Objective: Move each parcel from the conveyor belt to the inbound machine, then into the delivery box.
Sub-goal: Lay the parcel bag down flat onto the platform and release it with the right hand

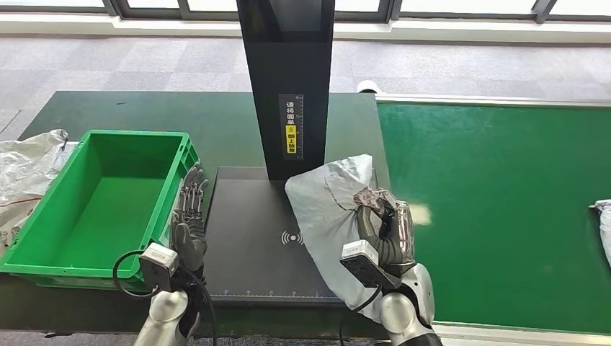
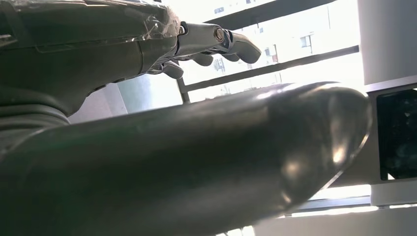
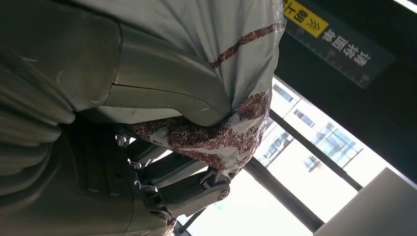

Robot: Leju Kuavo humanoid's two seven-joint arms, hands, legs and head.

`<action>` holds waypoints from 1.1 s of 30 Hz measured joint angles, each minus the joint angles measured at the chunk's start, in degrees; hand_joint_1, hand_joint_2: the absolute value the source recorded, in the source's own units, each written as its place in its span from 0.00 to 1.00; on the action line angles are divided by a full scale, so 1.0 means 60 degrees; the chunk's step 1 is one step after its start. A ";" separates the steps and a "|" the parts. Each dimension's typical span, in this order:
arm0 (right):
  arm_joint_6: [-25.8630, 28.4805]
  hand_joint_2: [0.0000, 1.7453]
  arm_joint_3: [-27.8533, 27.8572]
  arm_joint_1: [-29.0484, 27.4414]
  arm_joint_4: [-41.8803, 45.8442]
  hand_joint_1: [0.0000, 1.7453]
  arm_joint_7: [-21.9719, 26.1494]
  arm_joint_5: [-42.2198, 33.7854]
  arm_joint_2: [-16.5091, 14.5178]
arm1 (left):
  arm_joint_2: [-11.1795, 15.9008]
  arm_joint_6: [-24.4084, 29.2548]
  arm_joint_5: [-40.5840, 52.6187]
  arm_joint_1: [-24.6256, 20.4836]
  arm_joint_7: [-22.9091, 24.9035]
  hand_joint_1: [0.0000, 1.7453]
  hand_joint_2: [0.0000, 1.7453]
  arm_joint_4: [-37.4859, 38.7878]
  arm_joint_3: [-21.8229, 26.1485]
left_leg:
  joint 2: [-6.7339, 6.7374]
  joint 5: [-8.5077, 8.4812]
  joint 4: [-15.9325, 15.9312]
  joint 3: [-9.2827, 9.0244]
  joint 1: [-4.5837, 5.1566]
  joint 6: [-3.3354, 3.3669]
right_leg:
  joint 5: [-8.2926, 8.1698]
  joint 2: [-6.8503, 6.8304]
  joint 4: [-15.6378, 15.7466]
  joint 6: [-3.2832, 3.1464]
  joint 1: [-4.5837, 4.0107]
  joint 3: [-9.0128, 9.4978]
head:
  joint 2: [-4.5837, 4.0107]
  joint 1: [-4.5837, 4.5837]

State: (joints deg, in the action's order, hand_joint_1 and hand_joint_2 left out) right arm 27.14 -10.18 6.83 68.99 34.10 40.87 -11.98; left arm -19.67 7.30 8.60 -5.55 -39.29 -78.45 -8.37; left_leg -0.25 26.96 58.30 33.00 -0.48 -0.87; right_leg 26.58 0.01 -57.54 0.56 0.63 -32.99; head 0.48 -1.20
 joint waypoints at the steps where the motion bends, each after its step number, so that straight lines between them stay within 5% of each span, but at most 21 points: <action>1: -0.0005 1.00 -0.0056 0.0095 -0.0209 1.00 0.0030 -0.0046 -0.0006 | -0.0002 0.0044 0.0000 -0.0020 0.0010 0.00 0.00 0.0040 -0.0002 | 0.0000 0.0000 0.0000 0.0001 0.0000 0.0000 | 0.0000 0.0000 0.0000 0.0000 0.0000 0.0000 | -0.0001 0.0000; 9: -0.0174 1.00 -0.0422 0.1000 -0.2172 0.95 0.0674 -0.0908 -0.0475 | -0.0031 0.0923 0.0000 -0.0372 0.0042 0.00 0.00 0.0547 -0.0236 | 0.0003 0.0000 0.0000 0.0004 0.0000 0.0000 | 0.0000 0.0005 0.0000 -0.0001 -0.0001 -0.0008 | -0.0001 0.0000; 13: -0.0264 1.00 -0.0537 0.1402 -0.2990 0.06 0.0833 -0.1199 -0.0793 | -0.0099 0.1310 0.0046 -0.0491 0.0138 0.00 0.00 0.0797 -0.0427 | 0.0001 -0.0001 0.0000 0.0005 0.0000 -0.0002 | -0.0001 0.0003 -0.0001 -0.0001 -0.0001 -0.0009 | -0.0002 0.0000; 14: -0.0260 1.00 -0.0563 0.1488 -0.3145 0.02 0.0843 -0.1214 -0.0852 | -0.0117 0.1374 0.0070 -0.0516 0.0180 0.00 0.00 0.0852 -0.0475 | 0.0001 -0.0002 0.0000 0.0005 0.0000 -0.0002 | -0.0001 0.0003 -0.0001 -0.0001 0.0000 -0.0009 | -0.0002 0.0000; 25: -0.0720 1.00 -0.0733 0.1715 -0.3678 0.00 0.0681 -0.1330 -0.1013 | -0.0187 0.1899 0.0220 -0.0663 0.0302 0.00 0.00 0.1175 -0.0663 | 0.0001 -0.0001 0.0002 0.0008 0.0001 -0.0002 | 0.0000 0.0003 0.0001 -0.0001 0.0000 -0.0015 | -0.0002 -0.0002; 33: -0.1833 1.00 -0.0674 0.0081 -0.1090 0.00 0.0271 -0.1490 -0.0024 | -0.0062 0.2091 0.0067 -0.0596 0.0200 0.00 0.00 0.1152 -0.0663 | -0.0007 0.0004 0.0003 0.0013 0.0004 0.0001 | 0.0001 -0.0004 0.0004 0.0000 0.0003 -0.0019 | -0.0002 0.0000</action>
State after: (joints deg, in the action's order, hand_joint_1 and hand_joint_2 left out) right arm 16.14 -14.22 7.32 62.45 35.73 31.93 -12.12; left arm -20.04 19.85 9.00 -9.13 -38.09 -71.54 -12.35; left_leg -0.29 26.99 58.32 33.08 -0.46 -0.86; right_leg 26.59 -0.01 -57.51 0.56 0.65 -33.11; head 0.47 -1.20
